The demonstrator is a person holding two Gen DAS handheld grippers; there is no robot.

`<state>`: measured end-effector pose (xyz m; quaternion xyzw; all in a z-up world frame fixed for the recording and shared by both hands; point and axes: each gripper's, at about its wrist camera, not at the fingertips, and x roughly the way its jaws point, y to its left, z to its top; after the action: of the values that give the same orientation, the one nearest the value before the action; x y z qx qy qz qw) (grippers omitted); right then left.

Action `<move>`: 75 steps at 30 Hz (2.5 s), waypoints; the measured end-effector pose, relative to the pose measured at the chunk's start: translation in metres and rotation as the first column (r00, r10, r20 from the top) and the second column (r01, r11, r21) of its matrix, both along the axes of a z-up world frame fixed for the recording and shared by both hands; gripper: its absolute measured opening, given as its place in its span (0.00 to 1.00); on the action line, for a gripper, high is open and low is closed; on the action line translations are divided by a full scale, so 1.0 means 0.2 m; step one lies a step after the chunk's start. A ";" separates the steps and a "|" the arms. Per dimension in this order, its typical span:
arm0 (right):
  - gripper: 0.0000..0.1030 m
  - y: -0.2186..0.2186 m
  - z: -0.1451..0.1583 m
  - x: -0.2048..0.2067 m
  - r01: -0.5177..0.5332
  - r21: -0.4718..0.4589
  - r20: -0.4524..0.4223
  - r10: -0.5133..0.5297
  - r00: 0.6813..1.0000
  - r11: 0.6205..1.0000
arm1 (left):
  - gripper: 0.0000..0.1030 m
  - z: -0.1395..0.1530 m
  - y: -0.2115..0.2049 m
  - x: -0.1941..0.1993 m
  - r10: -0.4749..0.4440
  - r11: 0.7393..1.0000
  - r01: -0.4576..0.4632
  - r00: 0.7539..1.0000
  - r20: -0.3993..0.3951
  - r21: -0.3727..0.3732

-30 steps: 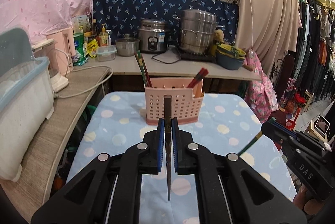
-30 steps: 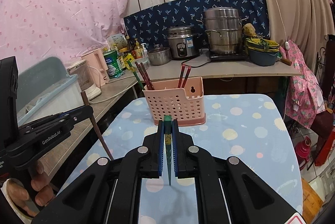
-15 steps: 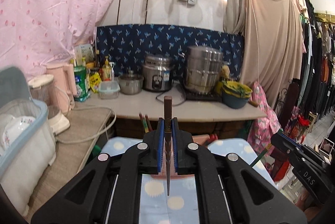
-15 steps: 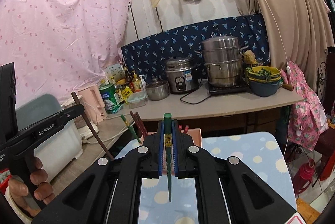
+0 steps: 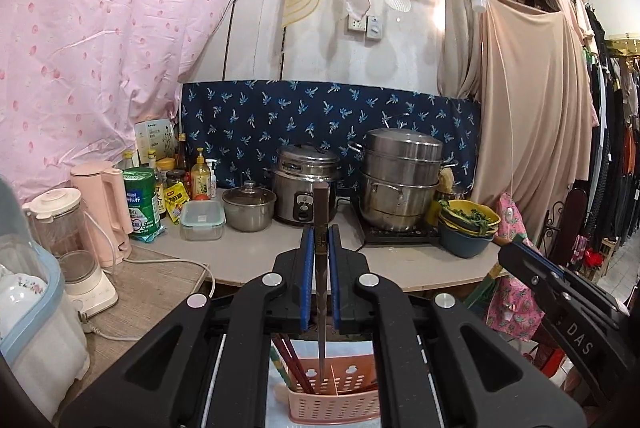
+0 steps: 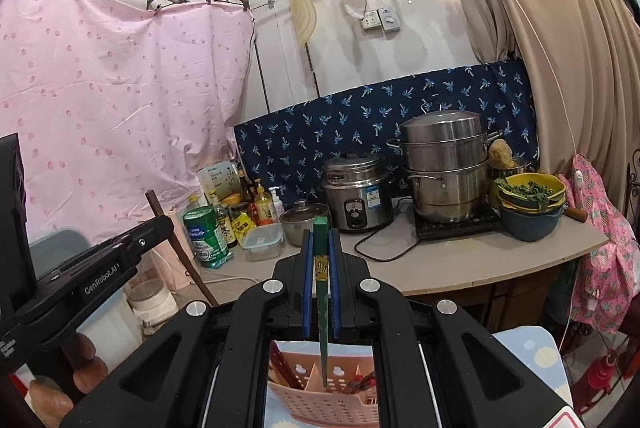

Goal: Organize utensils
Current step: 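Lift both held chopsticks upright and lower them into the pink basket, then open both tools to release the chopsticks and pull back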

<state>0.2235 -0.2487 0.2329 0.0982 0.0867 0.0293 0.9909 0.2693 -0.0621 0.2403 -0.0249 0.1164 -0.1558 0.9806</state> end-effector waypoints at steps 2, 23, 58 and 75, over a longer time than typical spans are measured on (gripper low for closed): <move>0.07 0.00 -0.02 0.06 -0.001 -0.001 -0.008 0.001 1.000 1.000 | 0.07 -0.04 -0.02 0.05 0.003 1.000 -0.003 1.000 -0.010 0.009; 0.10 -0.01 -0.35 0.18 0.021 -0.041 -0.154 -0.027 0.988 0.999 | 0.32 -0.38 -0.01 0.16 0.028 0.999 -0.023 0.987 -0.156 0.037; 0.36 0.08 -0.66 -0.60 0.020 -0.085 -0.314 -0.046 0.948 0.996 | 0.56 -0.67 0.08 -0.55 0.074 0.985 -0.026 0.957 -0.280 0.171; 0.37 0.12 -0.78 -0.75 0.004 -0.085 -0.382 -0.036 0.923 0.996 | 0.56 -0.79 0.09 -0.71 0.072 0.983 -0.008 0.937 -0.343 0.185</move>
<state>0.0736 -0.2241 0.0772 0.0620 0.2789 -0.0044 0.9583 0.1274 -0.0434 0.0814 0.0345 0.3010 -0.1178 0.9457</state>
